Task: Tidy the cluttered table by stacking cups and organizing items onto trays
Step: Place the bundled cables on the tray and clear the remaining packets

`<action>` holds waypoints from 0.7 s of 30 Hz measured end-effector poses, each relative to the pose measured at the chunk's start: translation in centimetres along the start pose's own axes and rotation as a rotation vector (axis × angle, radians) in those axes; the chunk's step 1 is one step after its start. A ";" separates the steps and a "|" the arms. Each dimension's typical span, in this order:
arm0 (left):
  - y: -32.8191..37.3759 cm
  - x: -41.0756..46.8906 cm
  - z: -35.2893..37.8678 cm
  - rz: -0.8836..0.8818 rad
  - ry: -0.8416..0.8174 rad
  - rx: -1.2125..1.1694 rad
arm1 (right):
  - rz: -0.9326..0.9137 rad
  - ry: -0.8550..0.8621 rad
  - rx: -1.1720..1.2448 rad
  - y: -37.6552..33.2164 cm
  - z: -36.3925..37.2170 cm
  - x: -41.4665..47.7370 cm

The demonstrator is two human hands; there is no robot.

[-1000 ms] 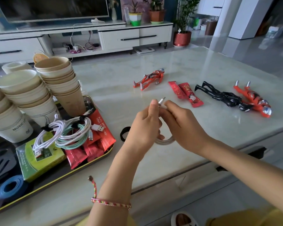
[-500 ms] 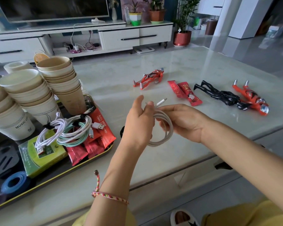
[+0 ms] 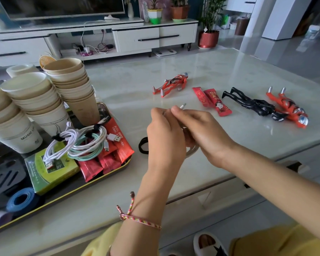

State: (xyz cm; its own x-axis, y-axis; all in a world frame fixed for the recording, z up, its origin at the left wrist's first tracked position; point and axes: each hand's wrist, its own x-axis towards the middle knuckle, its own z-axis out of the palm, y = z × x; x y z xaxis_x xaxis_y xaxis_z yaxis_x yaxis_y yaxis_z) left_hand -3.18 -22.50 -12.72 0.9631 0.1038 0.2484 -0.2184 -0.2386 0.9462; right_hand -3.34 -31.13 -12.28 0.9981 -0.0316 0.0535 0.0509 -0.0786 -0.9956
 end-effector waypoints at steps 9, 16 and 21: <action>0.6 0.3 -0.4 -0.074 0.159 -0.111 | -0.215 0.265 -0.101 0.8 2.0 1.4; 0.5 1.6 -2.4 -0.407 -0.039 -0.343 | -0.338 0.212 -0.203 1.0 1.2 2.9; 0.6 1.9 -4.0 -0.595 -0.369 -0.415 | -0.381 0.025 -0.365 1.0 0.3 2.9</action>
State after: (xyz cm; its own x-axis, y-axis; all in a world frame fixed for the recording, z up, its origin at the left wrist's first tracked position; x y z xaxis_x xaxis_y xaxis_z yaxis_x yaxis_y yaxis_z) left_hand -2.08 -18.53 -10.82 0.9102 -0.2416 -0.3364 0.3760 0.1410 0.9158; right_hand -0.36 -31.02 -13.15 0.9100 0.0439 0.4122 0.3895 -0.4307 -0.8141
